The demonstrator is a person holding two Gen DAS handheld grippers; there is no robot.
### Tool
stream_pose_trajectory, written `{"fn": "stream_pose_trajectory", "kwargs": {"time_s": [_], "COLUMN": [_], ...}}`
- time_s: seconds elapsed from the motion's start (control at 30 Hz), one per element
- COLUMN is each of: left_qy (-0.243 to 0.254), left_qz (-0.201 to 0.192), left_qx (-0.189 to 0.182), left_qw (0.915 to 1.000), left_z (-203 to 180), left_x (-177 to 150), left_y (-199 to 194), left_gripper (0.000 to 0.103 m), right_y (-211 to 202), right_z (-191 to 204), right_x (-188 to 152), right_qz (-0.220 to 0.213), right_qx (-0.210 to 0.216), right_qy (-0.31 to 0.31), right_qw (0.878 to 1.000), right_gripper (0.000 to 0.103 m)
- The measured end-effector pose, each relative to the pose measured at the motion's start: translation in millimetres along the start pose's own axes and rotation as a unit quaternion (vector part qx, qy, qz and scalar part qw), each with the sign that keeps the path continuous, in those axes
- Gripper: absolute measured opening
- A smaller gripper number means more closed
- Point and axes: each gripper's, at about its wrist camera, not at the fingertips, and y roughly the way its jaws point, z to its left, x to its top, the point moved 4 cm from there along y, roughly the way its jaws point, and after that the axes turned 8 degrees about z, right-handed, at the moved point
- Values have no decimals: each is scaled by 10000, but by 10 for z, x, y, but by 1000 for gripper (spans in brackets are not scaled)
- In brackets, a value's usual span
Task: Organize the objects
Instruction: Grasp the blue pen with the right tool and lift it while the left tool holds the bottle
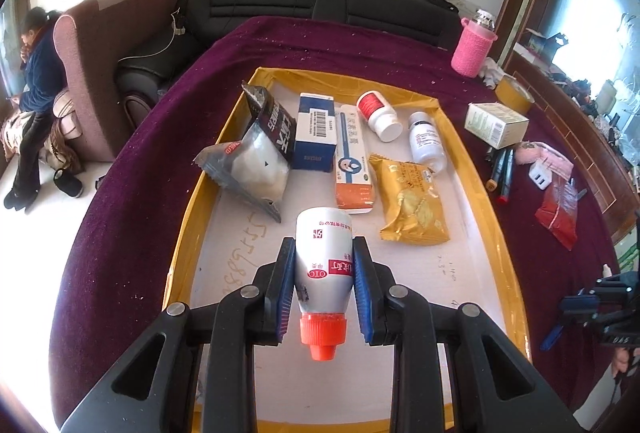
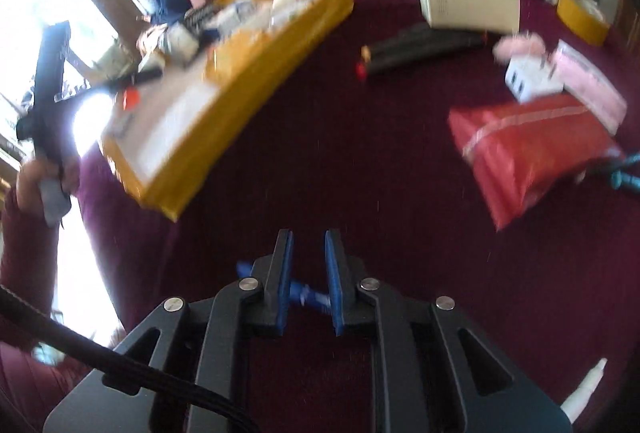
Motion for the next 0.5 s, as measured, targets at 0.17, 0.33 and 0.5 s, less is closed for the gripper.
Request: {"fn": "stream_pose_trajectory", "kwargs": {"time_s": [0.17, 0.33, 0.5], "left_qy": [-108, -188, -246], "left_qz": [-21, -122, -179], "left_qx": [-170, -220, -434], "left_qw": [9998, 9995, 9986], "left_z": [-21, -42, -82], "left_x": [-64, -131, -152], "left_y": [-79, -221, -266], "left_gripper": [23, 23, 23], "right_y": [48, -91, -237], "right_z": [-12, -17, -163], "right_x": [-70, -106, -398], "right_qz": [42, 121, 175], "right_qx": [-263, 111, 537], "right_qy": [-518, -407, 333], "right_qw": [9983, 9990, 9978], "right_gripper": [26, 26, 28]}}
